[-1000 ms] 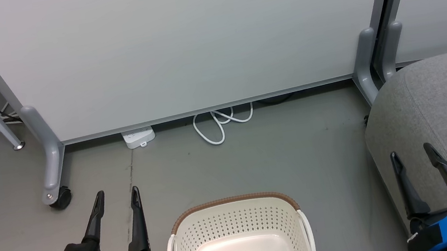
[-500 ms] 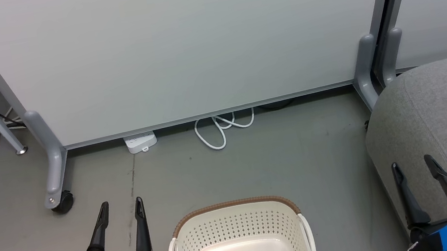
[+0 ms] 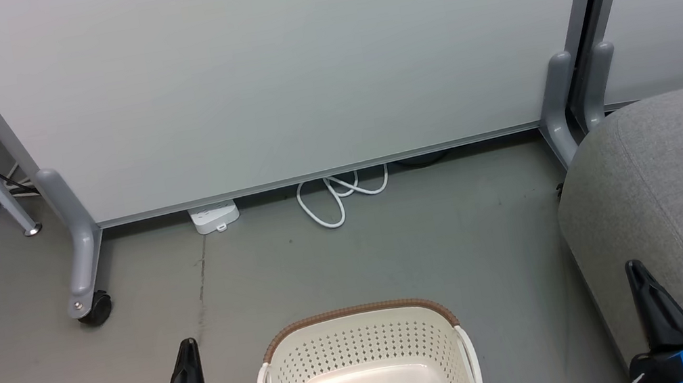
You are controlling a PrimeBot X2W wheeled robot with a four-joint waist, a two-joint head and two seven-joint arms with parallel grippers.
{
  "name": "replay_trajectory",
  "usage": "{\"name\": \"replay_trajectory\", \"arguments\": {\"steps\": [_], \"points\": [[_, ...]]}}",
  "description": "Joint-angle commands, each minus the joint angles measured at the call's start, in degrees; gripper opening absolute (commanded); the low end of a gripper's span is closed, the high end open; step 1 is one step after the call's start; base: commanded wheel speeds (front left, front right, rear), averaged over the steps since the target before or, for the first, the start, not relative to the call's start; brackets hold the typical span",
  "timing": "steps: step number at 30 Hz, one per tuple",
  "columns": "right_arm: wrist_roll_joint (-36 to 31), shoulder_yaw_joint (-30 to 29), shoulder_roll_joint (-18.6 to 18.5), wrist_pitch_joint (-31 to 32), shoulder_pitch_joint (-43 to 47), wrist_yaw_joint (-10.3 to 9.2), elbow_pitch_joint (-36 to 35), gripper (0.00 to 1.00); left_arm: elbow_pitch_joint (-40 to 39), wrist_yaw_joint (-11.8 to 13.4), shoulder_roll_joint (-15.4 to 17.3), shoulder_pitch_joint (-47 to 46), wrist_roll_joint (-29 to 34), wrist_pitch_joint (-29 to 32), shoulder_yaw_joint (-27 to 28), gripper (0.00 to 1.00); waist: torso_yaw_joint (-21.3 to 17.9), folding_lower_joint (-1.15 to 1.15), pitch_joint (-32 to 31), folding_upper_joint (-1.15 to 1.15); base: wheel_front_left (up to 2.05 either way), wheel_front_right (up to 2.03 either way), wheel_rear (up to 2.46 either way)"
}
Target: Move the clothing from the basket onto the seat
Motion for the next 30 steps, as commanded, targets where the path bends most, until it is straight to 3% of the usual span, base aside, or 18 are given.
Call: {"name": "replay_trajectory", "arguments": {"steps": [1,30], "points": [[3.2,-0.3,-0.1,0.7,-1.2,0.0,-0.9,0.0,-1.1,0.0,0.0,-1.5,-3.0,0.6,0.8,0.0,-0.1,0.0,0.0,0.0,0.0,0.0,0.0],[30.9,-0.6,0.0,7.1,-3.2,0.0,-1.5,0.0,-2.5,-0.2,0.0,-3.4,-29.4,7.2,4.3,0.0,-1.1,0.0,0.4,0.0,0.0,0.0,0.0]]}}
